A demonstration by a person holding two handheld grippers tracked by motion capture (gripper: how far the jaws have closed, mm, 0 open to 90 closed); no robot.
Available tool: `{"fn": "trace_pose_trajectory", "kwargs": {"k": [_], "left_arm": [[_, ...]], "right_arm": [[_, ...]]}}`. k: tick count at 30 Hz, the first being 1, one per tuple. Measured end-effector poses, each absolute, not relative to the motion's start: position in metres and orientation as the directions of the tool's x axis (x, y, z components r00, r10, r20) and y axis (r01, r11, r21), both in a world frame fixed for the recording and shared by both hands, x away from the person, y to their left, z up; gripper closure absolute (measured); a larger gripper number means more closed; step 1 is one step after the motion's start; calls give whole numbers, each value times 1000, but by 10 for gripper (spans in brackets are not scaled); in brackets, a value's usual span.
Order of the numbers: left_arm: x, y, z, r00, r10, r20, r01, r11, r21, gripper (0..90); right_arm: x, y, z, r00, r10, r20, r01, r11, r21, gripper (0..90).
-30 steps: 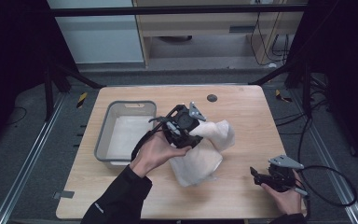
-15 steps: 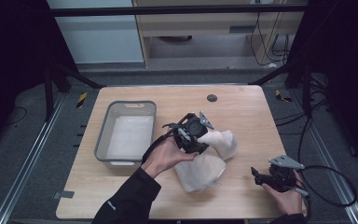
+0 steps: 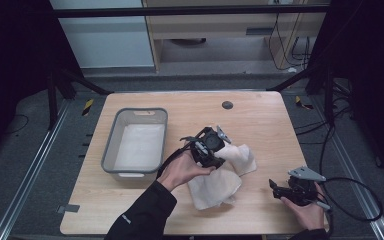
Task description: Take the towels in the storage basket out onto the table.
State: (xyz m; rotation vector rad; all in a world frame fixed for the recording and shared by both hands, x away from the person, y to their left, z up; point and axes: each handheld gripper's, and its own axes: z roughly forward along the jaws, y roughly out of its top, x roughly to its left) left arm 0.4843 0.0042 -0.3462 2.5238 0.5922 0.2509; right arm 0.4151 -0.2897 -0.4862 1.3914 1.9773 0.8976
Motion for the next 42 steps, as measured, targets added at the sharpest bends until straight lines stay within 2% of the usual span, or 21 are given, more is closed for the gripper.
{"fn": "trace_pose_trajectory", "kwargs": {"k": [9, 21, 30, 40, 42], "left_arm": [[488, -1, -361, 889, 456, 46, 369, -771, 519, 648], [490, 1, -371, 890, 454, 32, 374, -770, 518, 559], [487, 7, -372, 895, 445, 40, 360, -770, 528, 388], [478, 21, -348, 900, 431, 70, 324, -767, 553, 289], [474, 30, -338, 897, 436, 72, 316, -747, 585, 263]], "right_arm": [[415, -289, -486, -312, 948, -61, 578, 240, 780, 141], [415, -289, -487, -311, 949, -56, 580, 236, 780, 133], [416, -289, -488, -316, 947, -59, 580, 242, 778, 121], [416, -289, -488, -315, 948, -57, 581, 240, 778, 111], [416, -289, -487, -313, 948, -55, 582, 237, 778, 110]]}}
